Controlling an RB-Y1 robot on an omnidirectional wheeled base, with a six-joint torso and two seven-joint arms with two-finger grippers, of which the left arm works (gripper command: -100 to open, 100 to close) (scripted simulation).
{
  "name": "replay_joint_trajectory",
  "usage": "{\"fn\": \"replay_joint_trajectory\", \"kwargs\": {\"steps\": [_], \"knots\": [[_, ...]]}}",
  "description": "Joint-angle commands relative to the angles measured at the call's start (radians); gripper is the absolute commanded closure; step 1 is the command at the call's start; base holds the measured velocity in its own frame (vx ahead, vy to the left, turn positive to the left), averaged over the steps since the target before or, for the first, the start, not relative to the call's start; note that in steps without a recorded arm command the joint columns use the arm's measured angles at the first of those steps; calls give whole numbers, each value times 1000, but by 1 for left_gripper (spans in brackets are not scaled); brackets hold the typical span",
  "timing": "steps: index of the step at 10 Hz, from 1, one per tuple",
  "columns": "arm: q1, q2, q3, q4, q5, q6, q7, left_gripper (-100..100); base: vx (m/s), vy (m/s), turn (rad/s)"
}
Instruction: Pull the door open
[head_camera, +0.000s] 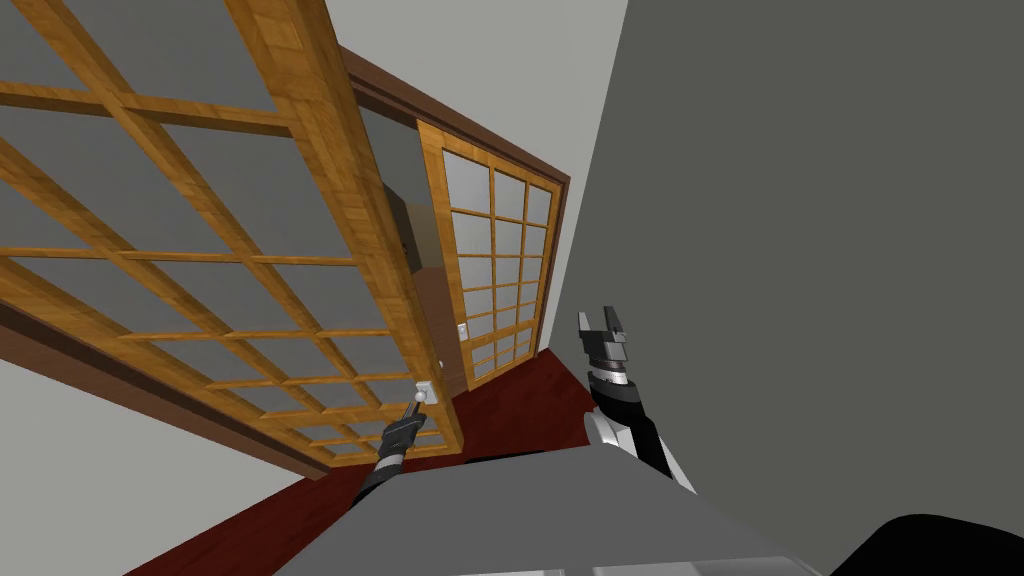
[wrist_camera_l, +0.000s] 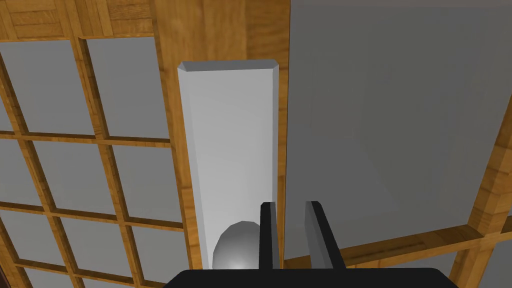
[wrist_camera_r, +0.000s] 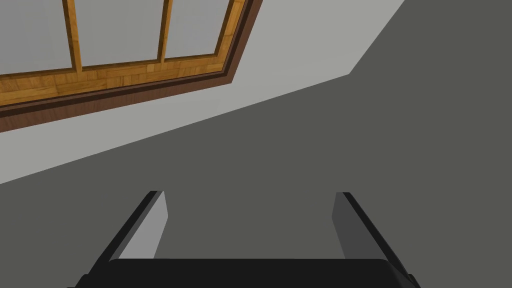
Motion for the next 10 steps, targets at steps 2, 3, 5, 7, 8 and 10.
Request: {"fn": "replay_joint_trajectory", "kwargs": {"steps": [2,3,5,7,8,10], "knots": [[-2,-7,-20,-29,-9,-12,7,-100,-55,12,-19],[-6,-3,-36,-36,-21,-19,12,-100,-74,20,-28],[-6,-3,-36,-36,-21,-19,12,-100,-62,12,-42],[4,4,-22,-20,-16,-7,9,-100,-4,13,25],[-7,29,-20,-26,-13,37,35,-100,2,2,39],[-18,44,-22,-31,-12,62,53,-100,-13,-48,4]]}}
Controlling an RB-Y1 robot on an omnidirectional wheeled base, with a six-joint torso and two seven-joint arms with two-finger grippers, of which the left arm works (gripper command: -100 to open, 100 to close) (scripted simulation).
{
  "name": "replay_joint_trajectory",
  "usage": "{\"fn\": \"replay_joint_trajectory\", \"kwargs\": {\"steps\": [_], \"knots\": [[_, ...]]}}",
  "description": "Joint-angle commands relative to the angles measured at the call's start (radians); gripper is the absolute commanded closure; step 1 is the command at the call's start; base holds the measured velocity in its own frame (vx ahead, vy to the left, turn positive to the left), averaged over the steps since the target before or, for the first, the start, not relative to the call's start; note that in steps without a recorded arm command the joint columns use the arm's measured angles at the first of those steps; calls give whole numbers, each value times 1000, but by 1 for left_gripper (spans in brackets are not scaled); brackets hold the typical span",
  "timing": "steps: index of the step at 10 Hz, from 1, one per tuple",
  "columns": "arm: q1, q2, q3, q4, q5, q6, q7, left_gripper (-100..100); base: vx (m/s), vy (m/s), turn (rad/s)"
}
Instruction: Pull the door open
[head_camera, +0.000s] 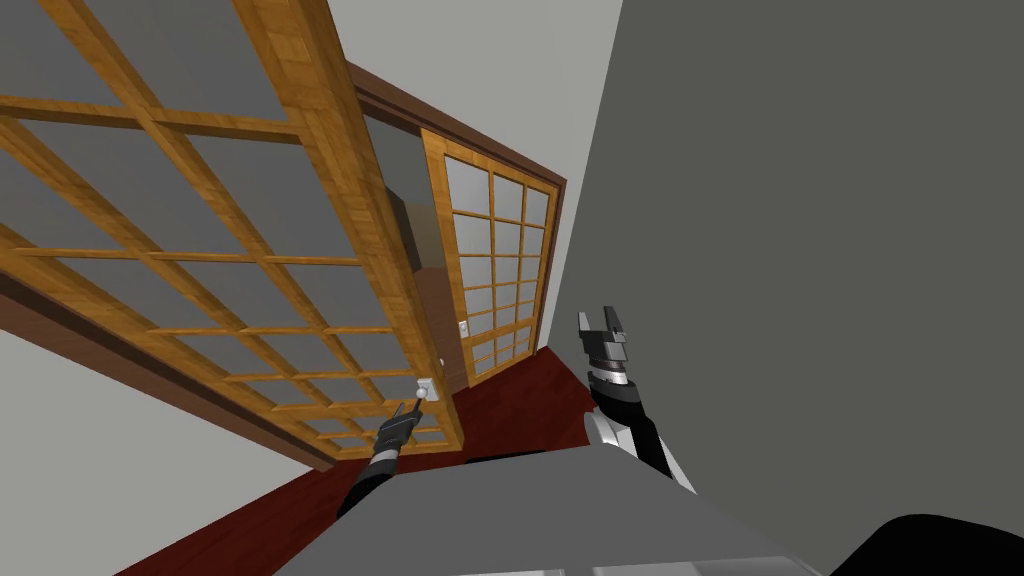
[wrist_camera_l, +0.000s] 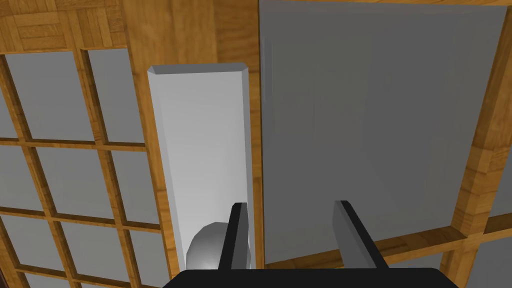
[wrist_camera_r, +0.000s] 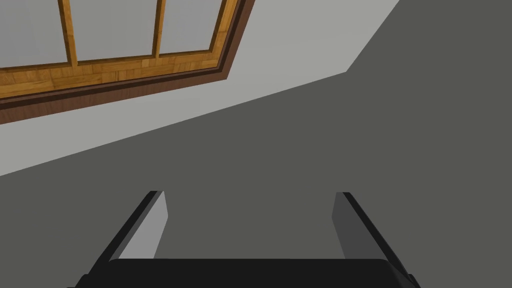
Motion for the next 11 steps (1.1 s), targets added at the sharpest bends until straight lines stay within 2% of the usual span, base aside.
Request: {"fn": "replay_joint_trajectory", "kwargs": {"steps": [1,3,4,5,6,11], "knots": [[-24,17,-16,-25,-3,32,34,-100,0,-57,-18],[-39,37,-18,-32,-1,65,57,-100,-3,-69,-8],[-39,37,-18,-32,-1,65,57,-100,1,-31,0],[-27,42,-5,-11,2,72,52,-100,14,13,33],[-27,42,-5,-11,2,72,52,100,9,16,-12],[-27,42,-5,-11,2,72,52,100,-7,-8,-4]]}}
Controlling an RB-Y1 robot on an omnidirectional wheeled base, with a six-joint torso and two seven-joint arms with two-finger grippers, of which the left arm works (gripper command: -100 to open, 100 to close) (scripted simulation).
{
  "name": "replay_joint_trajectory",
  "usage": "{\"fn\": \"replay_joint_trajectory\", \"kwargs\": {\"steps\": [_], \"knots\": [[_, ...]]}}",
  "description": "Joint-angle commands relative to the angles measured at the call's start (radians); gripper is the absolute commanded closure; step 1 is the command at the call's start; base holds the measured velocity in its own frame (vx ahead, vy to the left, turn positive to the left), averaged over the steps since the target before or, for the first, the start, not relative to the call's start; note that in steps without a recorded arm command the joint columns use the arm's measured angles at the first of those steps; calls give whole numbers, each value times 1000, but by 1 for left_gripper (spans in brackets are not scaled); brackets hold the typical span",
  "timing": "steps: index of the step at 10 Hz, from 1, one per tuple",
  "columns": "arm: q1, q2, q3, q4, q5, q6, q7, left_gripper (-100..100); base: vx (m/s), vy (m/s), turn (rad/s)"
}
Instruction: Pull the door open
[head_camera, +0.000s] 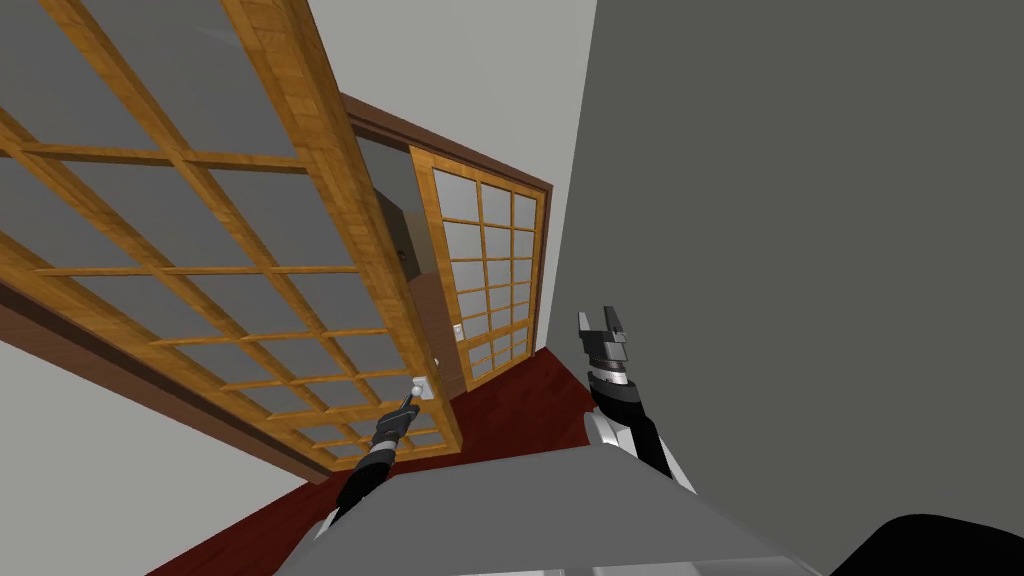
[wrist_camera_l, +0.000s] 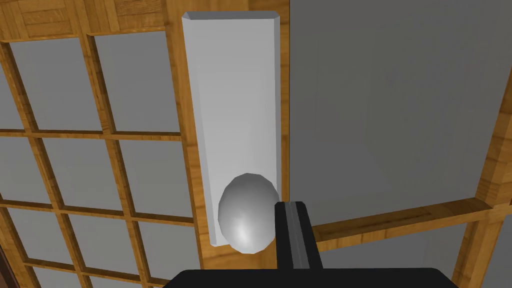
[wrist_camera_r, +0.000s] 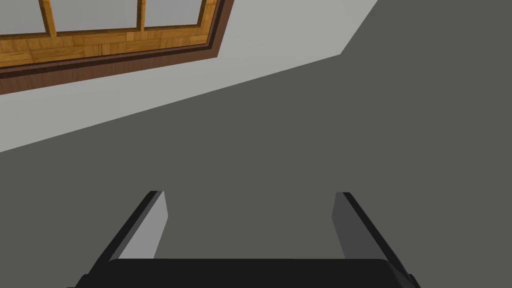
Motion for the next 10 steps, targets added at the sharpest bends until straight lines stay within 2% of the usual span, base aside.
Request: {"fn": "replay_joint_trajectory", "kwargs": {"steps": [1,2,3,5,6,8,9,10], "knots": [[8,-12,-18,-3,-9,-34,-8,-100,-134,69,-70],[11,-16,-24,-4,-12,-46,-11,-100,-205,98,-83],[18,-26,-39,-7,-19,-73,-17,-100,-170,139,-71],[25,-36,-54,-10,-27,-102,-24,-100,-137,87,-53],[32,-46,-69,-13,-34,-131,-30,-100,-145,103,-78],[41,-58,-88,-16,-43,-166,-39,-100,-150,88,-60],[44,-63,-96,-18,-47,-182,-42,-100,-146,63,-56],[40,-62,-90,-8,-44,-175,-42,-100,-63,24,-12]]}}
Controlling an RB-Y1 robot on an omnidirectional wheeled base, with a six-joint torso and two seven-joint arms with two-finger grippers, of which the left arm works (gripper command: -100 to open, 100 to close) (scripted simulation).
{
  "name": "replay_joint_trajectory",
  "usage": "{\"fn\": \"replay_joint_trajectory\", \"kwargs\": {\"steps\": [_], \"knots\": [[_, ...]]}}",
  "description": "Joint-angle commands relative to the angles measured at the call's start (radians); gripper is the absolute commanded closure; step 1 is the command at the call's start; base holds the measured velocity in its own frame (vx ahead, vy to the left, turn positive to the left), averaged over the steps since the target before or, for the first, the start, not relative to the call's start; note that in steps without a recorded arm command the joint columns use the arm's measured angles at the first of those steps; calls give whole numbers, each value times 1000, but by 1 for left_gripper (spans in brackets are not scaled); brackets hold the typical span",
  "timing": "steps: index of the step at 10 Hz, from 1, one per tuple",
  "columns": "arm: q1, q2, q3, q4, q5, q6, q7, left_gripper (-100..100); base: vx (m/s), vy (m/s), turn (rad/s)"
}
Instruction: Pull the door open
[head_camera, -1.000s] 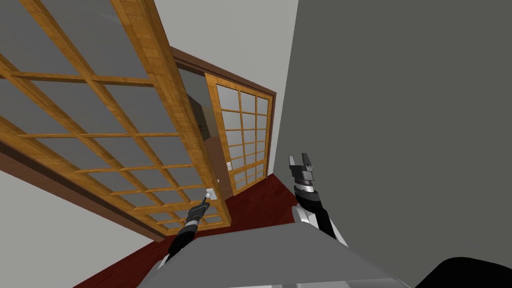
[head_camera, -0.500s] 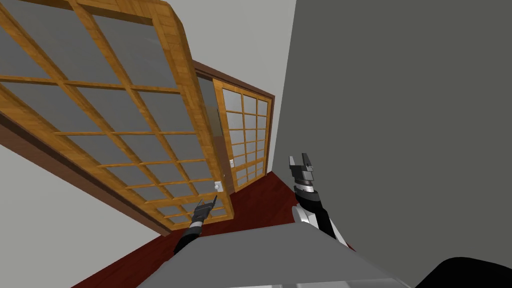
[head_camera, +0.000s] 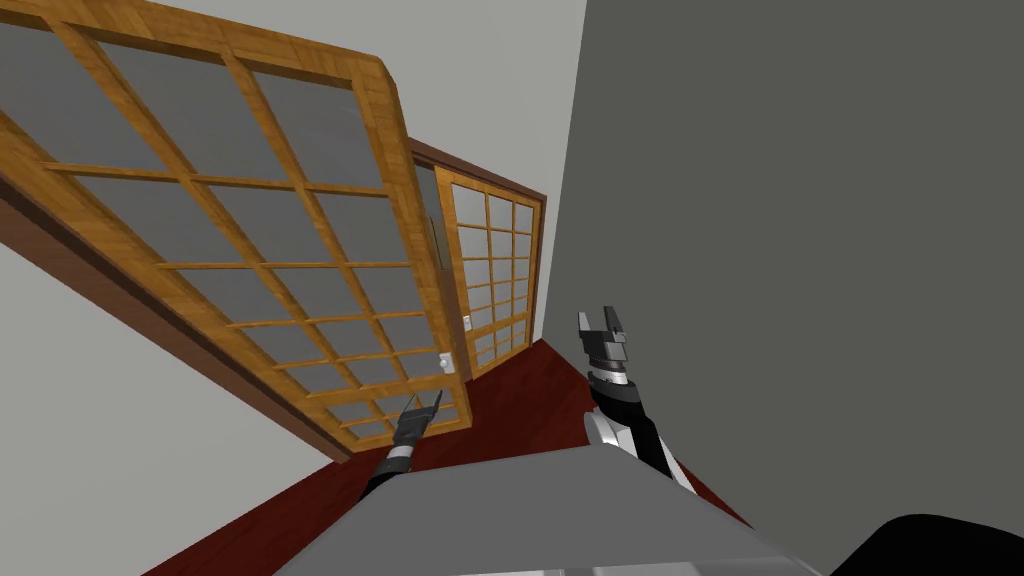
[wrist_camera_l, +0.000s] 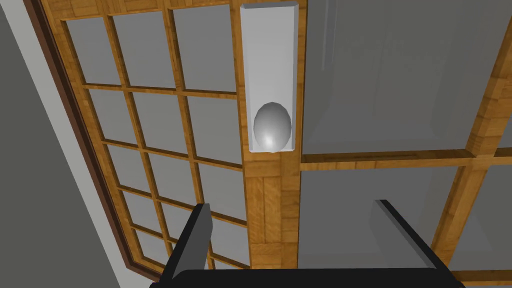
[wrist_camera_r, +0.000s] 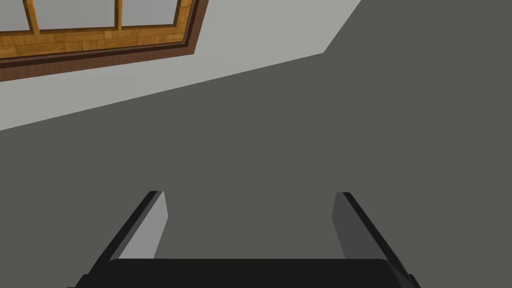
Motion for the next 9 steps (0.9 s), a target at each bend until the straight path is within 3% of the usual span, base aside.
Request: {"fn": "replay_joint_trajectory", "kwargs": {"steps": [1,6,7,8,9], "knots": [[-3,10,12,12,10,-6,4,-100,103,-2,-104],[-12,40,50,50,39,-22,15,-100,213,-9,-111],[-6,35,44,34,35,-14,14,-100,88,-4,-17],[-6,35,44,34,35,-14,14,100,-7,3,18],[-6,35,44,34,35,-14,14,100,-31,9,3]]}}
